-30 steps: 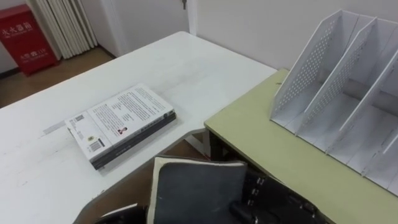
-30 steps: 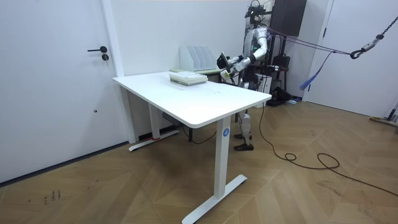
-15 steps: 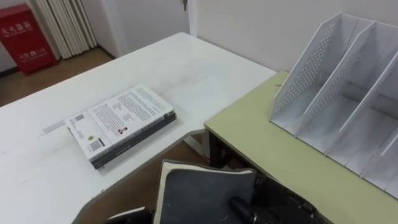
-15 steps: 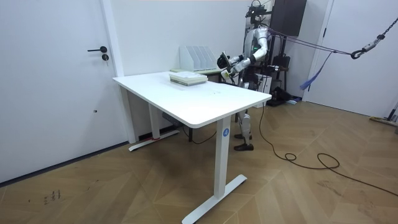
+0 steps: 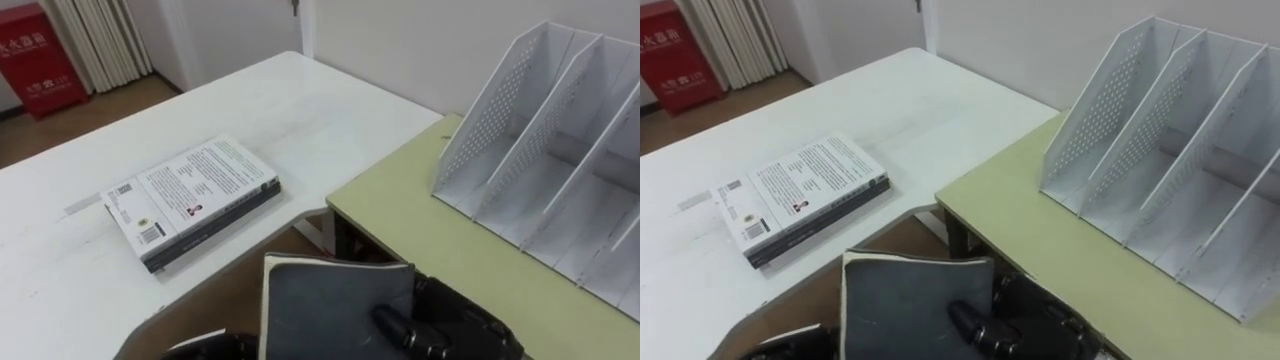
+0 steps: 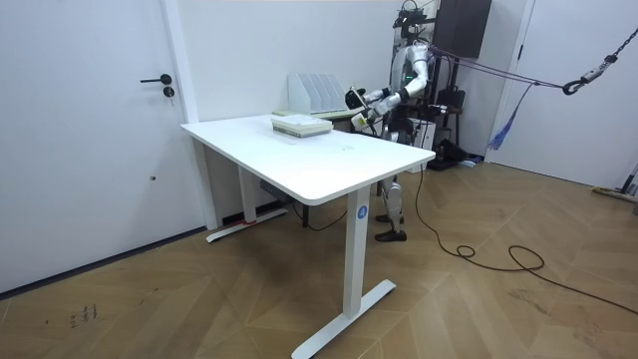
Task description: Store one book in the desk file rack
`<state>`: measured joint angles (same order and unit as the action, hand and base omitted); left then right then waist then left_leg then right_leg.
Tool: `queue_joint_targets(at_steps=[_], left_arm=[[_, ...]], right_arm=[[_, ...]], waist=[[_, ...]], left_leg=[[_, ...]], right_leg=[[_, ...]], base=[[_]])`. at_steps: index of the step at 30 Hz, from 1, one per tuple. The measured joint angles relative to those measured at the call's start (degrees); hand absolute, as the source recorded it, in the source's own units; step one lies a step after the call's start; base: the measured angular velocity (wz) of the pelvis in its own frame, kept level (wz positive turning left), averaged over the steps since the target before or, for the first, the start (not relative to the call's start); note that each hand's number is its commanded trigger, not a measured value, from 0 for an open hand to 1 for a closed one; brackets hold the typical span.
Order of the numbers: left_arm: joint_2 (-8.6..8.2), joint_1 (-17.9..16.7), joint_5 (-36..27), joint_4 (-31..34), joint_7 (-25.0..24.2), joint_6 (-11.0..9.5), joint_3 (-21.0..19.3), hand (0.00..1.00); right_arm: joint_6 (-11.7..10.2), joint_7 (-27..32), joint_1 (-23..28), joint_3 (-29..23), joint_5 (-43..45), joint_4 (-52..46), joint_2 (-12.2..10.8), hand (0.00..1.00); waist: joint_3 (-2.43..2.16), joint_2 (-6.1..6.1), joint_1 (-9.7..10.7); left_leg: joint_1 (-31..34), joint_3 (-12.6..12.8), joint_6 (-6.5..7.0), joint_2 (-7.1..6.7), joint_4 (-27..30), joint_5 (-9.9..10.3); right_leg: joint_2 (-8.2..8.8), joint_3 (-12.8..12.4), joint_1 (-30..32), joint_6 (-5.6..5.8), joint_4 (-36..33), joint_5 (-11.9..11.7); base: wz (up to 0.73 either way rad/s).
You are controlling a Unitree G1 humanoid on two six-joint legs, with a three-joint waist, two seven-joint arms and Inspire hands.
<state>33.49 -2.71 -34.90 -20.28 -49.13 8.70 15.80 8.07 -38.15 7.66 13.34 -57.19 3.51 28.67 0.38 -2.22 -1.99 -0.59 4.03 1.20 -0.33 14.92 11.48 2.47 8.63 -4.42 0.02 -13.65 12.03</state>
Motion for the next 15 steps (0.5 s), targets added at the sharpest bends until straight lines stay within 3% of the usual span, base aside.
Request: queue_joint_targets(at_steps=[2,5,7,8,10,14,15], left_arm=[[-1.15,-0.5,2.7,0.0,1.9,-0.4,-0.7,0.00],[-4.32,-2.3,3.4,0.0,5.2,-1.0,-1.8,0.00],[-6.52,-3.5,5.3,-0.6,6.9,-2.8,-2.5,0.00],[-6.84,-3.7,5.5,-1.0,7.3,-2.9,-2.6,0.00],[-8.46,-4.5,7.4,-4.0,9.0,-3.6,-2.6,0.00],[-11.20,-5.9,9.0,-8.7,13.3,-4.2,-2.1,0.00],[-12.09,-6.8,9.8,-9.8,14.4,-5.3,-2.1,0.00]], right_arm=[[-0.6,1.6,-0.1,-0.9,3.8,0.0,-0.5,1.00],[-0.8,6.2,-0.9,-1.8,7.8,-0.2,-0.8,1.00],[-1.2,9.7,-0.9,-4.3,12.0,-2.2,-2.0,1.00],[-1.3,10.6,-0.9,-4.9,12.8,-2.6,-2.3,1.00],[-3.0,14.6,-1.0,-7.6,15.6,-4.2,-4.2,1.00],[-4.8,21.5,-2.5,-8.3,22.9,-5.7,-6.7,1.00],[-5.2,23.7,-2.5,-8.3,25.2,-6.6,-6.9,1.00]], waist=[[0.09,0.10,0.5],[0.13,0.19,0.6],[0.40,0.64,1.2],[0.43,0.78,1.5],[0.61,1.27,2.0],[0.34,1.96,3.0],[0.32,2.21,3.3]], left_leg=[[-0.7,0.1,-0.05,-0.01,-0.7,0.0],[-1.1,0.6,-0.07,-0.04,-1.3,-0.1],[-1.1,0.6,-0.08,-0.05,-1.3,-0.1],[-1.1,0.6,-0.08,-0.06,-1.3,-0.1],[-1.5,0.6,-0.07,-0.10,-1.2,-0.2],[-1.6,0.8,-0.07,-0.12,-1.4,-0.2],[-1.6,0.8,-0.07,-0.15,-1.5,-0.2]], right_leg=[[-0.02,-0.2,-0.4,0.00,0.1,0.0],[0.00,-0.6,-0.4,0.03,0.1,0.0],[-0.01,-0.6,-0.4,0.03,0.2,0.0],[0.00,-0.6,-0.4,0.03,0.2,0.0],[-0.01,-0.5,-0.7,0.02,0.8,0.0],[-0.01,-0.7,-0.6,0.03,1.0,0.0],[-0.01,-0.8,-0.5,0.04,1.1,0.0]], base=[[-0.07],[-0.07],[0.00],[0.00],[0.00],[-0.01],[0.00]])
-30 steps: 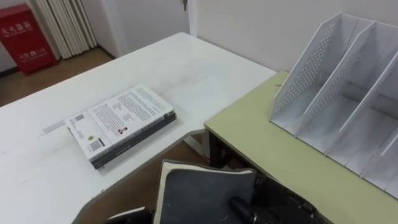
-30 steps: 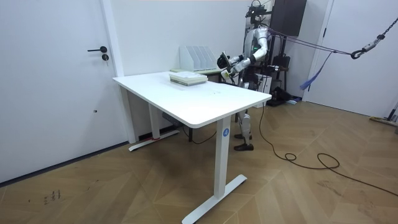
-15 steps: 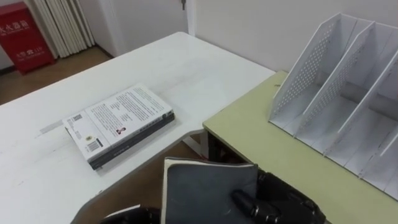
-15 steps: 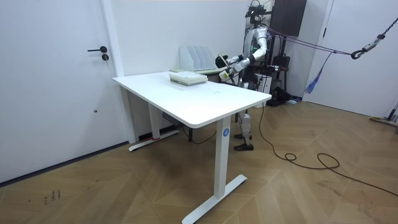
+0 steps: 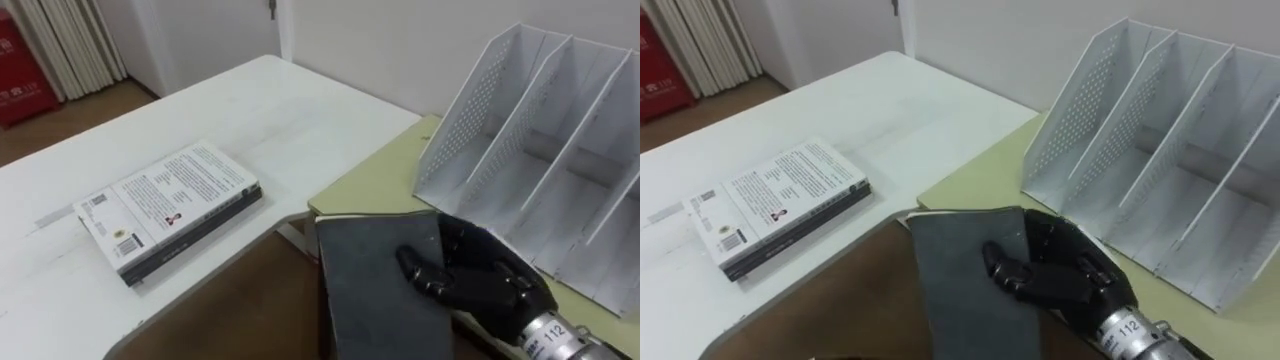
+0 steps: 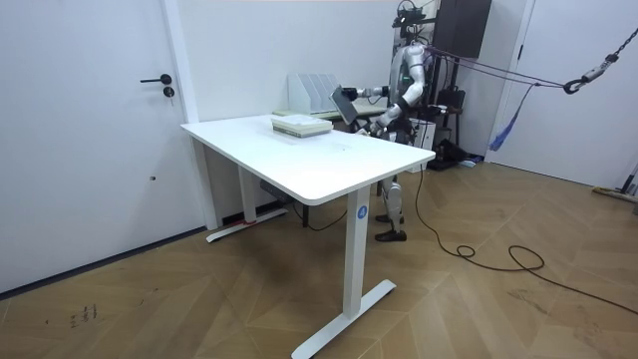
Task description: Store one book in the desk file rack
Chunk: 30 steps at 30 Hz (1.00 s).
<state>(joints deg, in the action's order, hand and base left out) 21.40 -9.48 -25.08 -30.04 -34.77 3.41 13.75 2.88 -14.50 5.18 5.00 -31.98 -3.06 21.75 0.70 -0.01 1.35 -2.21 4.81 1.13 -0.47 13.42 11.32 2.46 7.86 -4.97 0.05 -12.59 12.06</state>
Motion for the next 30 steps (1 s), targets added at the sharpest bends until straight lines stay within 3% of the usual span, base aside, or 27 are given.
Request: queue_joint_targets(at_steps=[6,11,15,24,30], left_arm=[[-4.93,-1.4,1.6,-11.2,5.0,-2.6,-0.2,0.00],[-7.09,-1.7,2.4,-18.1,8.2,-3.7,-0.9,0.00],[-9.65,-3.5,2.3,-21.7,9.9,-5.6,-4.6,0.00],[-11.55,-3.9,2.1,-28.4,16.1,-7.3,-7.0,0.00],[-11.68,-3.8,2.1,-30.9,17.1,-7.6,-9.6,0.00]], right_arm=[[-1.2,12.4,-0.9,-2.1,9.6,-1.9,-4.7,1.00],[-2.7,20.1,-3.2,-2.5,12.5,-5.6,-5.1,1.00],[-3.9,25.4,-4.3,-5.3,15.8,-8.6,-7.0,1.00],[-4.9,34.7,-7.5,-8.1,18.6,-10.4,-7.2,1.00],[-4.9,40.7,-7.6,-10.3,19.8,-10.8,-6.9,1.00]], waist=[[-0.23,0.31,-0.1],[-0.38,0.18,-0.2],[-0.60,0.48,-0.3],[-0.61,1.12,-0.5],[-0.98,2.20,-0.7]], left_leg=[[0.0,0.0,0.00,-0.11,-0.7,0.0],[0.6,-0.1,0.01,-0.18,-0.8,0.0],[0.5,-0.2,0.01,-0.25,-1.0,0.0],[-0.7,-0.1,-0.01,-0.21,-1.7,0.0],[-0.9,-0.2,-0.02,-0.23,-1.8,0.0]], right_leg=[[0.05,-0.1,0.4,0.10,0.1,0.1],[-0.03,-0.5,1.1,0.12,0.2,0.1],[-0.04,-0.4,0.8,0.14,0.8,0.0],[-0.08,-0.3,-0.1,0.15,0.9,0.0],[-0.09,-0.1,-0.3,0.15,0.9,0.0]], base=[[0.00],[-0.03],[0.01],[0.00],[0.00]])
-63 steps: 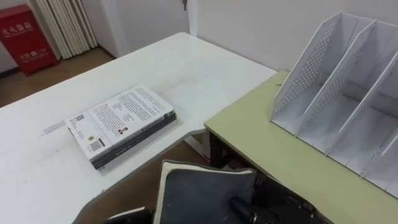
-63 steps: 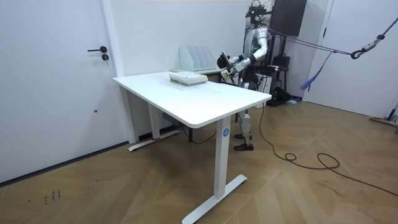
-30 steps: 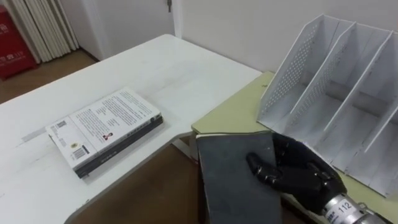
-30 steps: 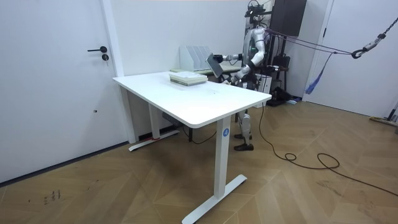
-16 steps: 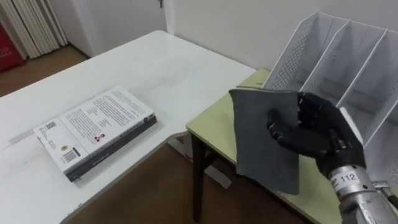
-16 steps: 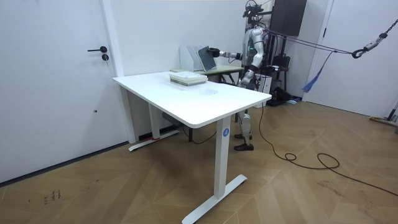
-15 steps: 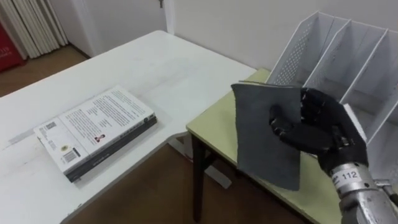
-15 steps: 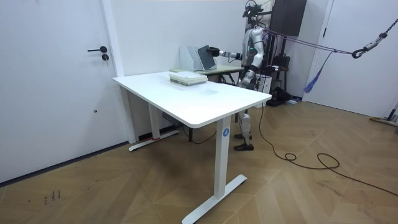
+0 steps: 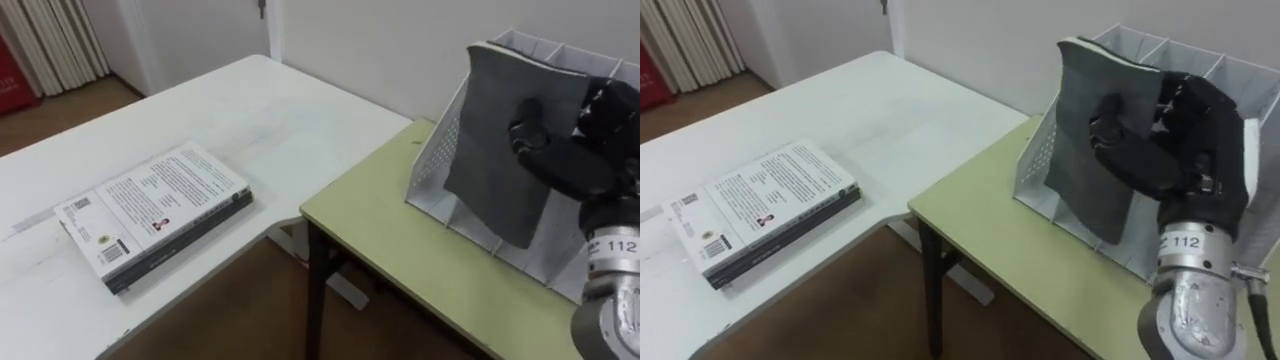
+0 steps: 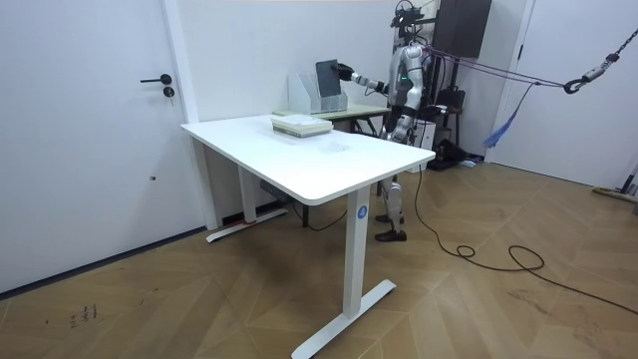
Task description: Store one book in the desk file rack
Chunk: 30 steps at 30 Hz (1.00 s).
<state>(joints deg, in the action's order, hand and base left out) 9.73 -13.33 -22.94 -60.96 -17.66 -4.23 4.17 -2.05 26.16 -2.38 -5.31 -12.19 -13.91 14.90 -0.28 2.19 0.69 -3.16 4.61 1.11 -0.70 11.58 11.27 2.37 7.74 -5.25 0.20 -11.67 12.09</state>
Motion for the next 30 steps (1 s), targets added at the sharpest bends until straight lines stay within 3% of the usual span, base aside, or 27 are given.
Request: queue_joint_targets(at_steps=[8,14,16,19,30], left_arm=[[-0.01,2.1,0.1,-4.0,0.1,0.1,-1.7,0.00],[-0.22,2.9,0.2,-5.5,0.6,0.1,-3.0,0.00],[-0.11,3.0,0.2,-5.5,0.7,0.1,-3.0,0.00],[-0.09,3.1,1.4,-5.5,1.2,0.1,-3.4,0.00],[0.00,4.1,4.7,-5.5,2.6,1.1,-3.4,0.00]], right_arm=[[0.0,10.5,-6.6,-4.8,3.8,-0.1,0.5,1.00],[0.0,14.8,-12.6,-7.0,8.1,0.2,2.1,1.00],[-0.1,16.2,-13.5,-7.3,8.3,0.3,3.6,1.00],[-0.4,16.8,-13.7,-7.4,8.3,1.1,5.1,1.00],[-0.4,16.7,-14.7,-9.4,8.3,3.2,5.3,1.00]], waist=[[0.24,0.57,-0.8],[0.49,1.04,-0.9],[0.53,1.35,-0.9],[0.62,1.64,-0.9],[0.53,1.53,-0.8]], left_leg=[[-0.6,0.1,-0.01,0.02,-0.5,0.0],[-0.5,0.1,-0.04,0.01,-0.7,0.0],[-0.5,0.1,-0.04,-0.01,-0.7,0.0],[-0.6,0.0,-0.04,0.00,-0.6,0.0],[-0.5,0.0,-0.03,0.02,-0.3,0.0]], right_leg=[[-0.07,0.1,-0.3,0.00,0.1,0.0],[-0.09,0.3,-0.1,0.00,0.0,0.0],[-0.08,0.3,-0.1,0.00,0.0,0.0],[-0.08,0.3,0.0,0.00,0.0,0.0],[-0.08,0.2,0.1,-0.02,-0.2,0.0]], base=[[0.00],[0.00],[0.00],[-0.01],[-0.01]])
